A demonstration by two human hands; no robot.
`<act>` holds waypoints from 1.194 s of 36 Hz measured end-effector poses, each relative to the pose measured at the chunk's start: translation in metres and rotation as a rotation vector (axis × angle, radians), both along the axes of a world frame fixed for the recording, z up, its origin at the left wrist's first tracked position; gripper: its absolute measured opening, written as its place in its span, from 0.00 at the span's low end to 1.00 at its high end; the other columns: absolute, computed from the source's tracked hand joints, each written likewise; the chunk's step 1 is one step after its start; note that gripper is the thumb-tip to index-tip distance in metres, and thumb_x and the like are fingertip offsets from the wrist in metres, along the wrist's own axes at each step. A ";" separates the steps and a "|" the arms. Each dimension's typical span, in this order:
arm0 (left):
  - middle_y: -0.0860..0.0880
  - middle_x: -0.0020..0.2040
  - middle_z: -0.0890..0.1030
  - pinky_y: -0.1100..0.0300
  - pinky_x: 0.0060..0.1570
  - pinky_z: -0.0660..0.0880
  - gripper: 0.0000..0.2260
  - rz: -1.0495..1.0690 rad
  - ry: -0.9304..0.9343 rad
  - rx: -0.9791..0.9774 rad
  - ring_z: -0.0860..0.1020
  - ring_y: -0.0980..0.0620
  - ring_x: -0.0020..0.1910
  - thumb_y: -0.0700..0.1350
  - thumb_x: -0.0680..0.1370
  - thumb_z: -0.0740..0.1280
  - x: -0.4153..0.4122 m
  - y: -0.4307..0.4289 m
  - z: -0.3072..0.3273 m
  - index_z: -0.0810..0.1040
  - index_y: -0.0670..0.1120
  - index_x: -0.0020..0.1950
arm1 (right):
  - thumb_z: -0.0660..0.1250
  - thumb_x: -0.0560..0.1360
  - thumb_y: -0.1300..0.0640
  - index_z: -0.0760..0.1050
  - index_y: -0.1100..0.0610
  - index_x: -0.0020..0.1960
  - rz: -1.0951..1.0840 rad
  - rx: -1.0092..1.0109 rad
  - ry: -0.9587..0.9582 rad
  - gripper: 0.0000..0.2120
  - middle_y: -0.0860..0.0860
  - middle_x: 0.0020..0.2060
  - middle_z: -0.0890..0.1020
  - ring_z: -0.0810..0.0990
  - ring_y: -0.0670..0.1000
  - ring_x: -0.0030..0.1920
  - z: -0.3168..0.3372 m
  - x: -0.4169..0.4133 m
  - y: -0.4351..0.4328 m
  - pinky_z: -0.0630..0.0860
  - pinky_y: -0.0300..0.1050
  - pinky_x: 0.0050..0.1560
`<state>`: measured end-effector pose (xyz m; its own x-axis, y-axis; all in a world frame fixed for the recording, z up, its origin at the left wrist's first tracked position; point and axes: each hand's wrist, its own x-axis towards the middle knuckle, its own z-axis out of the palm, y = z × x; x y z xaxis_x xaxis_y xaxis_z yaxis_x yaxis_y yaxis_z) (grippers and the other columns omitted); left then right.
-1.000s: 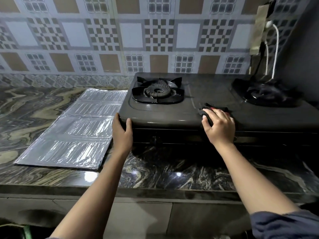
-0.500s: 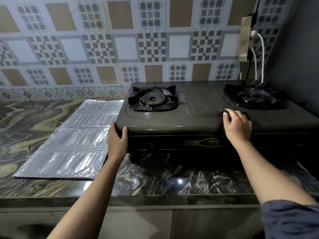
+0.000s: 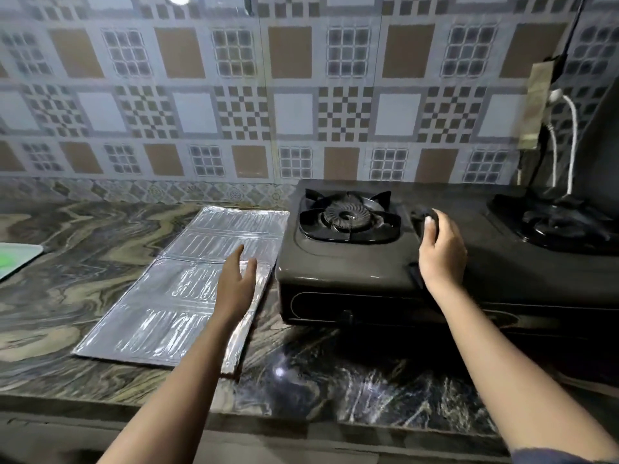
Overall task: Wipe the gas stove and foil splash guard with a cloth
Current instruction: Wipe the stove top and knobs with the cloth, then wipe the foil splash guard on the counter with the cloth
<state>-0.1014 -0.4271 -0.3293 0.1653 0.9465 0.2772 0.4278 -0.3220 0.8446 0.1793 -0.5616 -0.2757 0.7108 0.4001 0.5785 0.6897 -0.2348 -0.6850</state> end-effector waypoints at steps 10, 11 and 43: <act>0.43 0.73 0.66 0.55 0.68 0.61 0.22 -0.008 0.068 0.005 0.65 0.46 0.72 0.47 0.80 0.59 -0.067 0.120 0.014 0.62 0.42 0.73 | 0.53 0.79 0.53 0.72 0.61 0.63 0.131 0.133 -0.038 0.19 0.58 0.60 0.78 0.76 0.58 0.60 0.040 -0.092 0.136 0.70 0.48 0.60; 0.44 0.73 0.65 0.56 0.68 0.61 0.22 -0.025 0.074 0.009 0.64 0.47 0.72 0.47 0.81 0.59 -0.074 0.132 0.014 0.62 0.42 0.74 | 0.53 0.80 0.52 0.72 0.61 0.63 0.134 0.140 -0.031 0.19 0.58 0.60 0.78 0.76 0.57 0.60 0.042 -0.099 0.151 0.71 0.49 0.60; 0.42 0.72 0.66 0.48 0.71 0.62 0.28 -0.152 0.491 -0.175 0.64 0.43 0.71 0.54 0.78 0.59 -0.166 0.354 -0.100 0.61 0.42 0.74 | 0.52 0.81 0.59 0.68 0.63 0.67 0.063 -0.176 0.346 0.17 0.63 0.65 0.71 0.69 0.60 0.65 -0.093 -0.162 0.421 0.59 0.41 0.58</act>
